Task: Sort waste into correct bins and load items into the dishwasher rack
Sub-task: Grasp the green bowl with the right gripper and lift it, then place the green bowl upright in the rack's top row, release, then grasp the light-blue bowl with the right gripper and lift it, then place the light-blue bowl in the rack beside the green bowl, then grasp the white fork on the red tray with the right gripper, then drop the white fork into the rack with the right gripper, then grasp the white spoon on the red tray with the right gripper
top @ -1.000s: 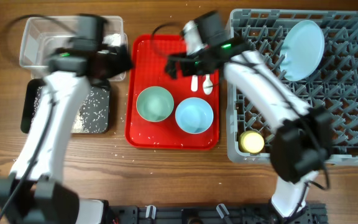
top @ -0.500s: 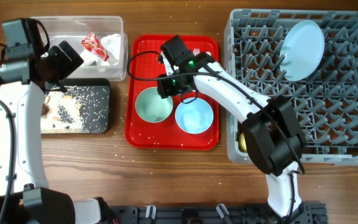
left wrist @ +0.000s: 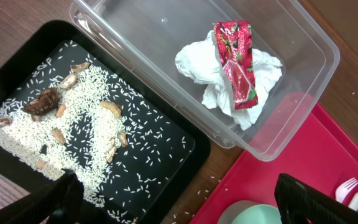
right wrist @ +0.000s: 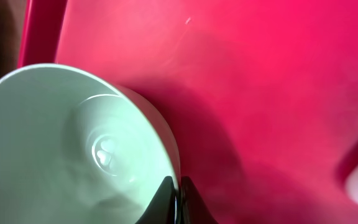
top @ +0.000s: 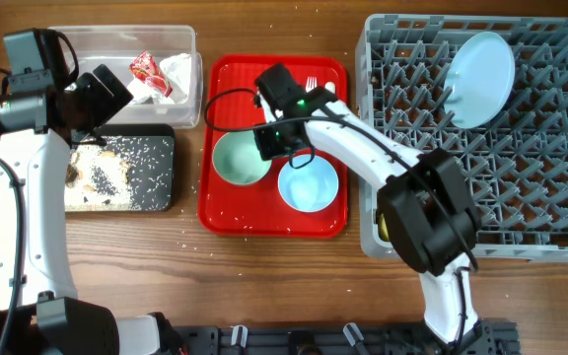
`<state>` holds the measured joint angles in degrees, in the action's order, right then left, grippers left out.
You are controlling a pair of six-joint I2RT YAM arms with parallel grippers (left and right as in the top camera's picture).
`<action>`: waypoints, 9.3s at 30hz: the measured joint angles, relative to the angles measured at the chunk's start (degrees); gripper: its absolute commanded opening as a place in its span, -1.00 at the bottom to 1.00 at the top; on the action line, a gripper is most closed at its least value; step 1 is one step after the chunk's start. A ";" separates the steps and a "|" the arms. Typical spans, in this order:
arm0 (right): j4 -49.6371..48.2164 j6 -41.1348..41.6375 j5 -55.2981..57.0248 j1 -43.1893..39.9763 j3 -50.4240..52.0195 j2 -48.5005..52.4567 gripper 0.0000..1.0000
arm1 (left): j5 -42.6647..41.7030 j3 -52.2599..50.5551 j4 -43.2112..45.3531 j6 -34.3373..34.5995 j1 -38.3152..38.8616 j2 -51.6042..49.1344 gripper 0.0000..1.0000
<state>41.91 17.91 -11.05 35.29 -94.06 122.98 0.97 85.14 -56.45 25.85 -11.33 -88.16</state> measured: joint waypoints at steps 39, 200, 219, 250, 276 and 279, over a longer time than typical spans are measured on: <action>-22.40 -49.07 76.08 -12.90 -2.82 -1.05 -0.64 | -0.39 0.00 -0.15 0.00 0.00 0.00 1.00; 1.92 14.34 9.81 -11.06 -20.48 16.74 -0.91 | -0.39 0.00 -0.13 0.00 0.00 0.00 1.00; 37.77 3.26 20.55 -19.93 -20.74 -26.08 -0.91 | -0.39 0.00 -0.17 0.00 0.00 0.00 1.00; 21.27 8.31 11.32 -7.10 -15.15 2.21 0.34 | -0.39 0.00 -0.13 0.00 0.00 0.00 1.00; 24.57 4.04 2.75 -12.72 -16.79 12.15 -0.60 | -0.39 0.00 -0.13 0.00 0.00 0.00 1.00; 27.74 -0.81 2.16 -12.72 -19.45 9.81 -0.56 | -0.39 0.00 -0.13 0.00 0.00 0.00 1.00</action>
<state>69.65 17.10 -8.88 22.57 -113.51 132.79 0.58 85.14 -56.58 25.85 -11.33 -88.16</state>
